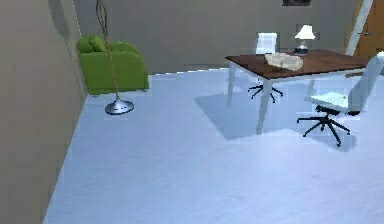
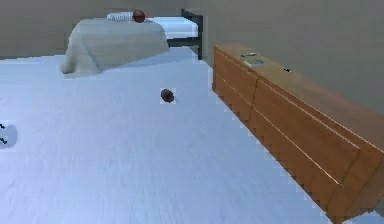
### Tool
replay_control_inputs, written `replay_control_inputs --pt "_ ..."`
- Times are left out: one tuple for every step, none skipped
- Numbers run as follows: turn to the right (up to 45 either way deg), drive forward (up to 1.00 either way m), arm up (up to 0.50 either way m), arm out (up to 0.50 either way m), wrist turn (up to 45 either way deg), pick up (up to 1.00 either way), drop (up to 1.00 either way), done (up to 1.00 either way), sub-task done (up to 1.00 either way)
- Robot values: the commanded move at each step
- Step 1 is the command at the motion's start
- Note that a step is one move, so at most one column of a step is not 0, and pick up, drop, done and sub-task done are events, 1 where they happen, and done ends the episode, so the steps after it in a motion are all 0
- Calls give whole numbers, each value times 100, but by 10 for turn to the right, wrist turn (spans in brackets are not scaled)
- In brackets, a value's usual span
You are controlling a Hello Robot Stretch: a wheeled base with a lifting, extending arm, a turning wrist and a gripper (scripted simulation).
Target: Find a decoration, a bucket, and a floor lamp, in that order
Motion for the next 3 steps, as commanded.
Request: replay_control_inputs --pt "0 100 0 0 0 0 0 0 0" --pt "0 100 0 0 0 0 0 0 0" --pt "-30 0 0 0 0 0 0 0 0"
